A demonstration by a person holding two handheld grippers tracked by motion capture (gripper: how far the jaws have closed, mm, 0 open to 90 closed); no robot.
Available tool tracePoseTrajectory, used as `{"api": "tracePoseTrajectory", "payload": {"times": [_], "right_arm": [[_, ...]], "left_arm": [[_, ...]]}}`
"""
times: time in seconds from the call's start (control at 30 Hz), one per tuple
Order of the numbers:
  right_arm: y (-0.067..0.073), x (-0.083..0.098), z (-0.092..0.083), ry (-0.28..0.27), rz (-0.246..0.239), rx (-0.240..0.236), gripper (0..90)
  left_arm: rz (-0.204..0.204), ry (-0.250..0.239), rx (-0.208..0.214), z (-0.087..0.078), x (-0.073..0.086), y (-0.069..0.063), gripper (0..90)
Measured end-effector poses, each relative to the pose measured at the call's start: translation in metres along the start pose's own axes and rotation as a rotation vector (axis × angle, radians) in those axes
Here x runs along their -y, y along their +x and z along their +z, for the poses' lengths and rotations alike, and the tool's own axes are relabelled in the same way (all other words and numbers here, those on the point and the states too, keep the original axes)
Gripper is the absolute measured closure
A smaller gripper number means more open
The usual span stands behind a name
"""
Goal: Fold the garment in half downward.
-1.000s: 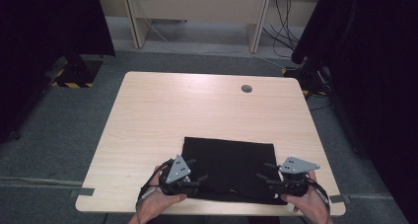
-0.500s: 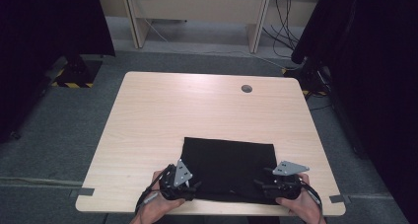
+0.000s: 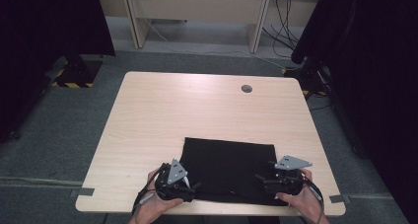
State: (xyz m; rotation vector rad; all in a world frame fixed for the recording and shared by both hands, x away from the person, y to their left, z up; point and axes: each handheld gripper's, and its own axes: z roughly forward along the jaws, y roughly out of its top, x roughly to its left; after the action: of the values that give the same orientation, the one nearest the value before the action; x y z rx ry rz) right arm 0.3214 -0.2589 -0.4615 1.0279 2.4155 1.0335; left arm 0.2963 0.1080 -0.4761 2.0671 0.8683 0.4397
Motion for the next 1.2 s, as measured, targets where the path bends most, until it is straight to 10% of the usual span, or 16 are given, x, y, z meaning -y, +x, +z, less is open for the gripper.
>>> {"api": "tracePoseTrajectory", "payload": {"times": [0.8,1.2], "right_arm": [[-0.027,0.018,-0.002,0.015,-0.044,-0.053,28.5],[-0.022,0.017,-0.013,-0.011,0.01,0.014,28.2]], "left_arm": [[-0.033,-0.003,0.037,0.003,0.001,0.005,5.3],[-0.025,0.005,0.039,0.003,0.004,0.006,4.7]]}}
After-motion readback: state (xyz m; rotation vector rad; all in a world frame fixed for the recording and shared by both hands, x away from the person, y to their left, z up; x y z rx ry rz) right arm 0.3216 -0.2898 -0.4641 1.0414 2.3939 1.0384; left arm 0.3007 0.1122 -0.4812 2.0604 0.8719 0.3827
